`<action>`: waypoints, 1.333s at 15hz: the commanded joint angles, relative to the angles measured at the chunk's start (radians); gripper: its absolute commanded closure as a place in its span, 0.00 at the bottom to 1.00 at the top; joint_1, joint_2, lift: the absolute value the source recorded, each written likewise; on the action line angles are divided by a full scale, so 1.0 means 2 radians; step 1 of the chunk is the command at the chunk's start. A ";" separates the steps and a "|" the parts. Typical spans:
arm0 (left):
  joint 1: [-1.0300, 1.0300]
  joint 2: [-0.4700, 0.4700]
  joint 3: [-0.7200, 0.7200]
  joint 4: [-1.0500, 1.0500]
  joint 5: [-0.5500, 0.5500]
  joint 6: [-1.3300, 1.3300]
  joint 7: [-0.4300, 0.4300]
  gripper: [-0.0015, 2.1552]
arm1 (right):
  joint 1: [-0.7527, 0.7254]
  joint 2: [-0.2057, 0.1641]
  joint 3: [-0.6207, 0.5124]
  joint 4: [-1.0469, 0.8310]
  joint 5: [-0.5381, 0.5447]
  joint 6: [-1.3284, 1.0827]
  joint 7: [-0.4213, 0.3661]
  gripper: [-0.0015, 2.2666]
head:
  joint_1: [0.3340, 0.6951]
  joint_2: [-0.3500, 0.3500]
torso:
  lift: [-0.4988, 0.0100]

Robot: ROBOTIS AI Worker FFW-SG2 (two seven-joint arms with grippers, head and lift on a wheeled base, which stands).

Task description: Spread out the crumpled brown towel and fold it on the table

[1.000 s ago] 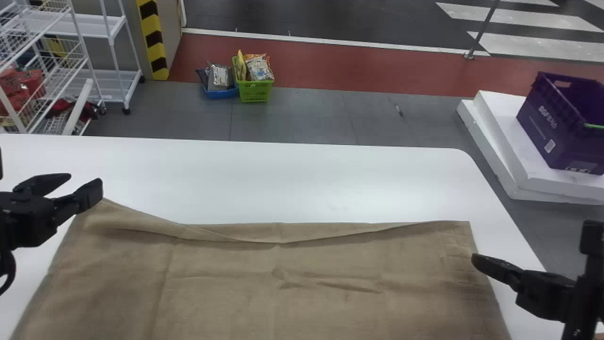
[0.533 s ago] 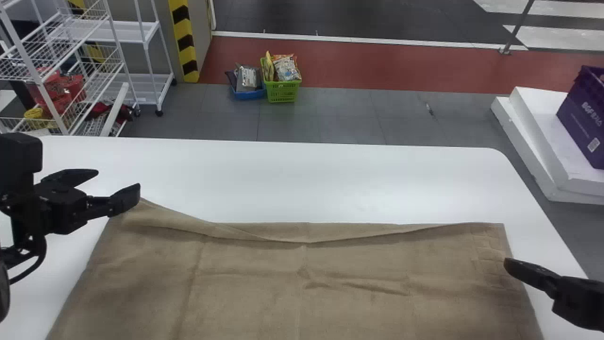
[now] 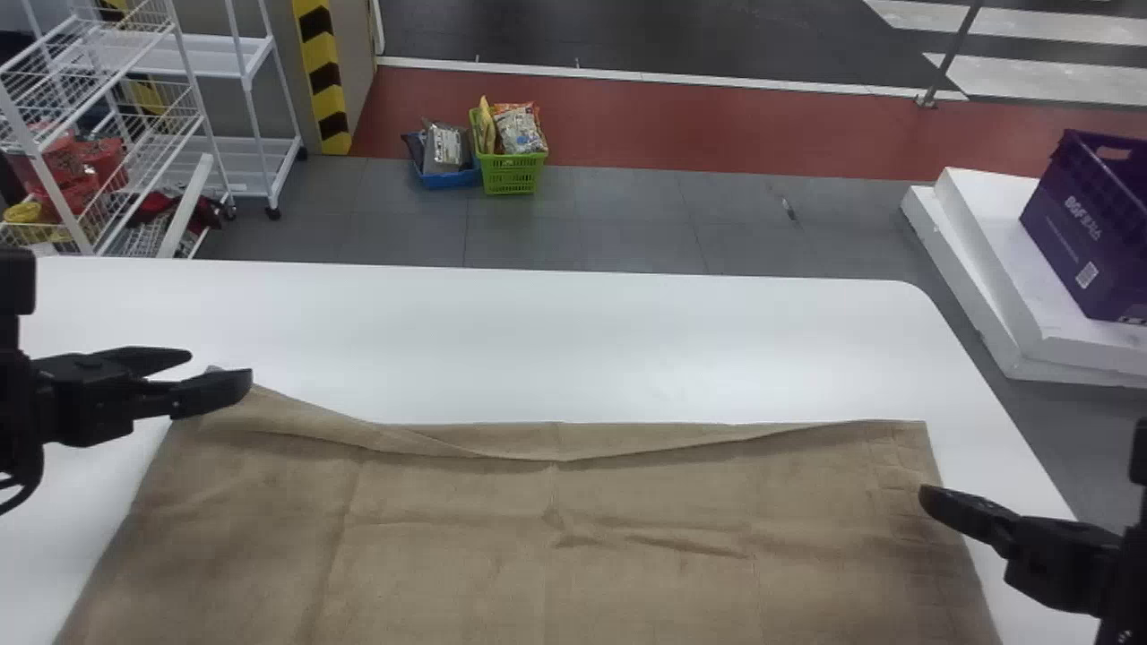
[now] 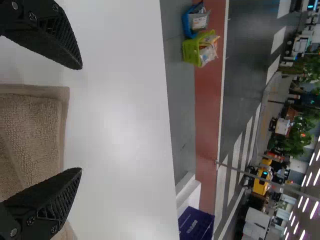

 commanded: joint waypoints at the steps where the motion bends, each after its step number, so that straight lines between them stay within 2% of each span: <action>1: -0.007 0.004 -0.011 0.029 -0.013 -0.011 0.004 0.07 | -0.001 0.000 0.003 -0.001 0.003 0.000 0.000 0.79 | 1.00 0.35 | 0.73; 4: -0.011 0.012 -0.011 0.042 -0.014 -0.022 0.007 0.10 | -0.003 0.000 0.000 -0.001 0.004 0.002 0.002 0.79 | 1.00 0.37 | 0.73; 5: -0.012 0.013 -0.010 0.042 -0.013 -0.022 0.007 0.15 | -0.003 0.000 0.001 -0.001 0.004 0.002 0.002 0.79 | 1.00 0.37 | 0.73; 8: -0.012 0.012 -0.005 0.039 -0.007 -0.018 -0.001 0.17 | -0.007 0.000 0.006 -0.001 0.010 0.006 0.002 0.79 | 1.00 0.38 | 0.73; 10: -0.012 0.013 -0.002 0.039 -0.006 -0.016 -0.003 0.24 | -0.009 0.000 0.008 -0.001 0.012 0.008 0.001 0.79 | 1.00 0.38 | 0.73; 11: -0.012 0.013 0.001 0.038 -0.005 -0.016 -0.005 0.25 | -0.010 0.000 0.010 -0.001 0.015 0.008 0.001 0.79 | 1.00 0.38 | 0.73; 12: -0.012 0.013 0.004 0.036 -0.004 -0.013 -0.010 0.31 | -0.010 0.000 0.011 0.000 0.016 0.008 0.001 0.79 | 1.00 0.38 | 0.73; 15: -0.010 0.013 0.012 0.031 -0.003 -0.007 -0.017 0.34 | -0.010 0.000 0.012 0.000 0.017 0.008 0.000 0.79 | 1.00 0.39 | 0.73; 16: -0.009 0.013 0.014 0.025 -0.003 -0.001 -0.017 0.52 | -0.010 0.000 0.012 0.000 0.019 0.009 0.000 0.79 | 1.00 0.39 | 0.73; 18: -0.006 0.014 0.015 0.019 -0.005 0.008 -0.020 0.73 | -0.012 0.000 0.012 0.000 0.020 0.009 0.000 0.79 | 1.00 0.40 | 0.73; 19: -0.003 0.014 0.017 0.010 -0.005 0.012 -0.023 0.80 | -0.013 0.000 0.011 0.002 0.020 0.009 0.000 0.79 | 1.00 0.40 | 0.73; 20: -0.003 0.014 0.017 0.007 -0.005 0.018 -0.029 0.80 | -0.015 0.000 0.011 0.002 0.020 0.009 0.000 0.79 | 1.00 0.40 | 0.73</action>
